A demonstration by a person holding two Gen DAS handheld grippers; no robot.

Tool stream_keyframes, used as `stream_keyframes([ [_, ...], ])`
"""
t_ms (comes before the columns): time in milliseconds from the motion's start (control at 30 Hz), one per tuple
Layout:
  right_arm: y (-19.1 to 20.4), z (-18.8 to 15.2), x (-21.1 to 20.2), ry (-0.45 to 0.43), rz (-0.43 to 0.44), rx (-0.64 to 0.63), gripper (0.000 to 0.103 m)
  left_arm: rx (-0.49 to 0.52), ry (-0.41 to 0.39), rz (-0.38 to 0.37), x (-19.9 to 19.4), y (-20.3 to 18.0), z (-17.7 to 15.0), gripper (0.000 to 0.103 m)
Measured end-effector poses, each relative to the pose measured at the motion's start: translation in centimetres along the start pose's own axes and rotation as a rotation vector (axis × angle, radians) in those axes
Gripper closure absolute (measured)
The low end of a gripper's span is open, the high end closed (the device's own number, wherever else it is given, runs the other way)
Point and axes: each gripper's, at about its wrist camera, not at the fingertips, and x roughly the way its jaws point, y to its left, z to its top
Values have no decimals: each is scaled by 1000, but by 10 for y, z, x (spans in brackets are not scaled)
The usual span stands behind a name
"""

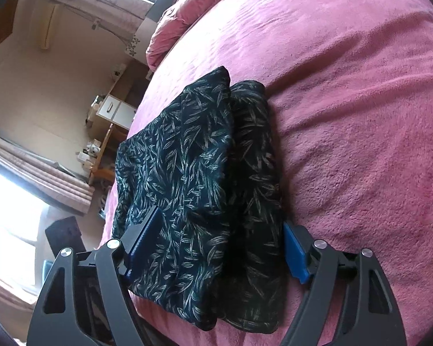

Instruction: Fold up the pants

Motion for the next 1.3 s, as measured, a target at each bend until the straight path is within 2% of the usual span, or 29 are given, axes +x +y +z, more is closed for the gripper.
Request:
stream_keyframes([
  [100,5,-1,2,1,-14,-17,28,20,14,2,6,0,6,2],
  [167,6,-1,3,3,-21,-21,36,25,19,6,9,-1,7,3],
  [200,7,-1,4,3,-25,-21,39,23,16,8,9,-2,7,6],
  [267,9,-2,7,5,-32,-27,54,38,5,27,5,-5,4,13],
  [367,16,-4,6,-4,-22,-56,64,73,-18,65,-2,-14,-1,26],
  [533,33,-11,-1,-48,-59,-150,69,158,-54,132,-17,-31,-8,43],
  [733,51,-14,-15,-130,-61,-253,71,210,-106,182,-34,-46,-15,54],
  [1000,73,-5,-25,-204,-89,-378,72,279,-218,239,-60,-61,-6,58],
  [1300,93,55,-7,-300,-92,-457,72,269,-325,296,-55,-52,40,58],
])
